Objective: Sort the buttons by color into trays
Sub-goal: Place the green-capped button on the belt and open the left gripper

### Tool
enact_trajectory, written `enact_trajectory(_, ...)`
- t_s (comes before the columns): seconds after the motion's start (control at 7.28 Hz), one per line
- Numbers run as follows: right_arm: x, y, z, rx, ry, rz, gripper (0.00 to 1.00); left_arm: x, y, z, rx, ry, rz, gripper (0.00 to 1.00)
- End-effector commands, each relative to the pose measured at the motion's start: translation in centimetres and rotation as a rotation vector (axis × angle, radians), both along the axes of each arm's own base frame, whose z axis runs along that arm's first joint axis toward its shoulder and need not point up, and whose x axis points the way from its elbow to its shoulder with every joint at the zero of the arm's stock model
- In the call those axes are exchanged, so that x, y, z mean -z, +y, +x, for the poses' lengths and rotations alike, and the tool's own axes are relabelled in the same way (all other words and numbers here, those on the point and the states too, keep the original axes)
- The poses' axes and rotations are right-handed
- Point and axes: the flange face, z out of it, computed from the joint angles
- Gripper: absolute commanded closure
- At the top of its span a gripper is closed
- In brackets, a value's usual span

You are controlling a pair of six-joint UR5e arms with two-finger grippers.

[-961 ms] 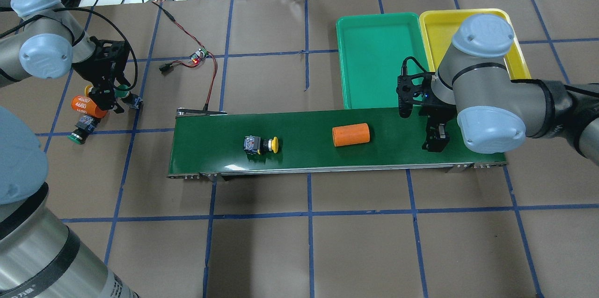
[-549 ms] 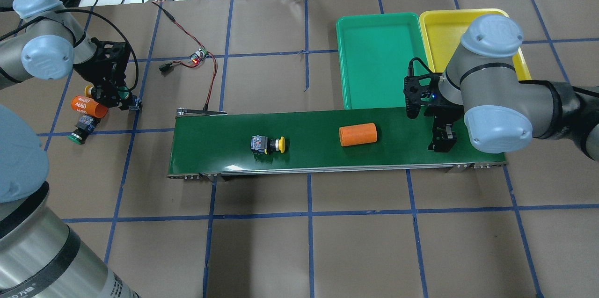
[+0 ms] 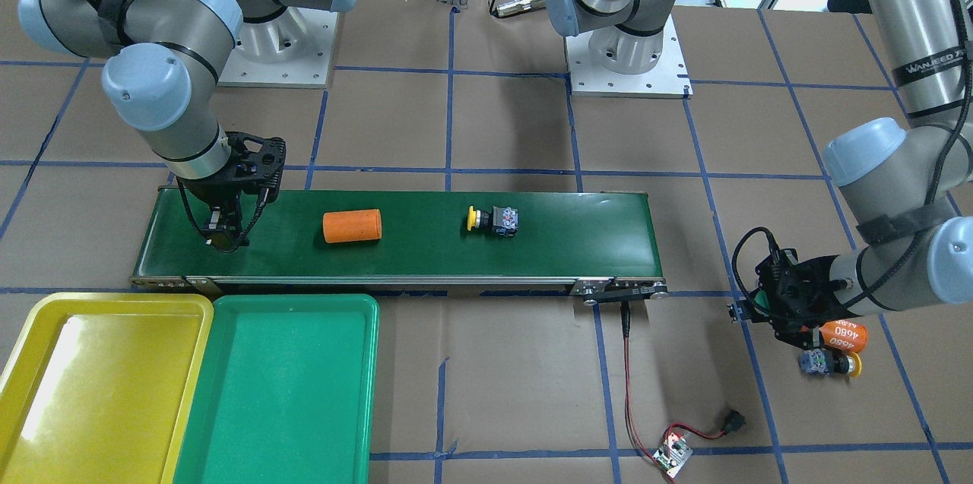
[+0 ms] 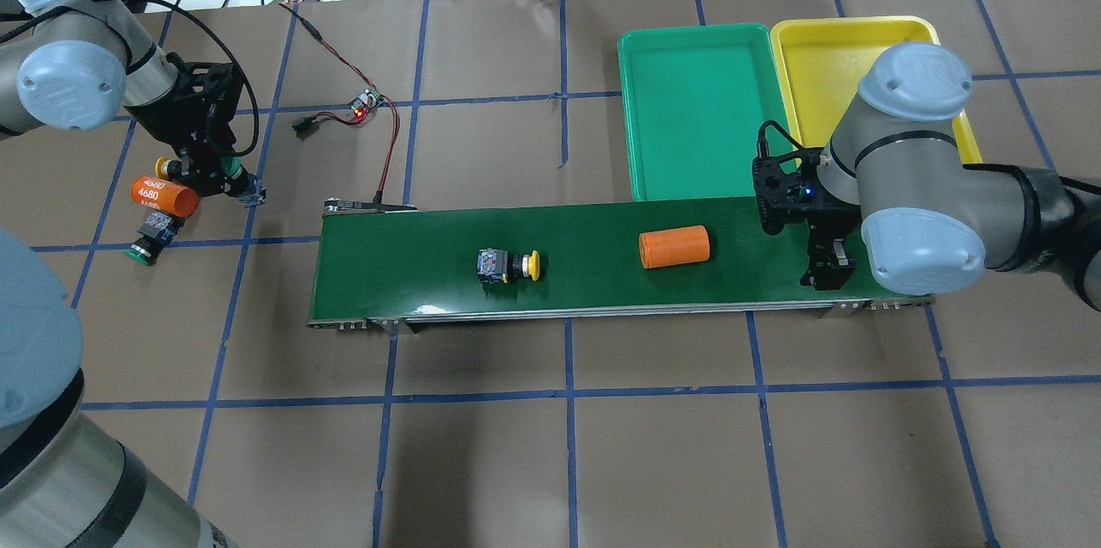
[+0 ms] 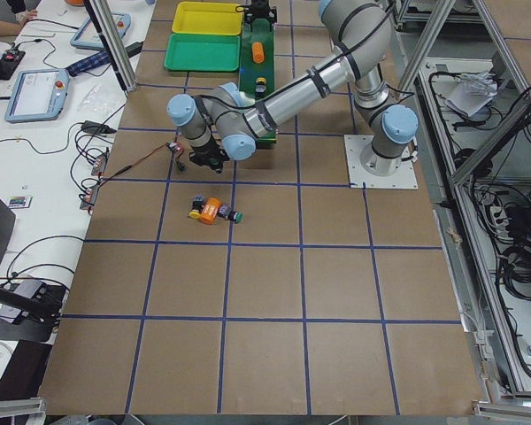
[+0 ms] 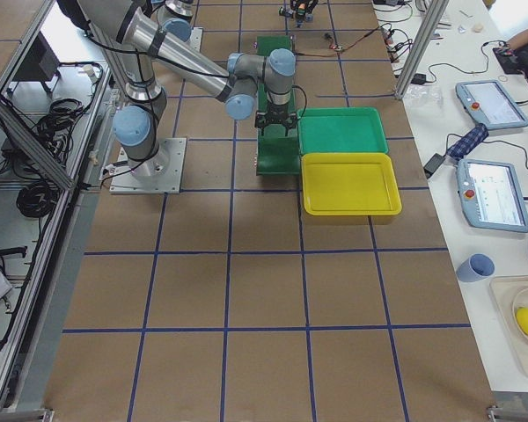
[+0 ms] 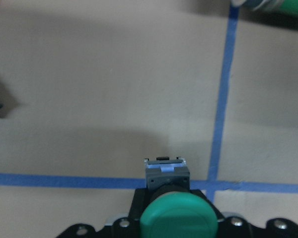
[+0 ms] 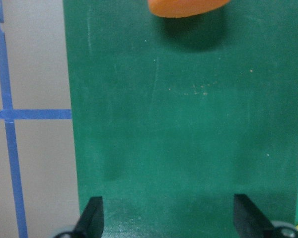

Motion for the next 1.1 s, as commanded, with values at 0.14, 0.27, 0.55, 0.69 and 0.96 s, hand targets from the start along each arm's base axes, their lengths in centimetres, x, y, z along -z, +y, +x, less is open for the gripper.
enact_trajectory(0.14, 0.3, 0.8, 0.1, -0.038, -0.005, 0.003, 0.08, -4.6, 6.9, -10.4, -0.033, -0.013, 0.069, 1.00)
enact_trajectory(0.27, -0.1, 0.7, 0.1, -0.039, -0.005, -0.006, 0.08, -4.4, 10.5, -13.2, -0.016, -0.018, 0.083, 1.00)
enact_trajectory(0.55, -0.2, 0.7, 0.4, -0.006, -0.014, -0.009, 0.08, -3.9, 13.7, -17.2, 0.001, -0.041, -0.011, 1.00)
enact_trajectory(0.69, 0.2, 0.6, 0.5, -0.001, -0.019, -0.002, 0.08, -4.2, 14.8, -20.8, 0.069, -0.054, -0.031, 1.00)
enact_trajectory(0.96, 0.0, 0.7, 1.2, 0.015, -0.015, -0.008, 0.08, -3.3, 13.9, -23.6, 0.136, -0.058, -0.110, 1.00)
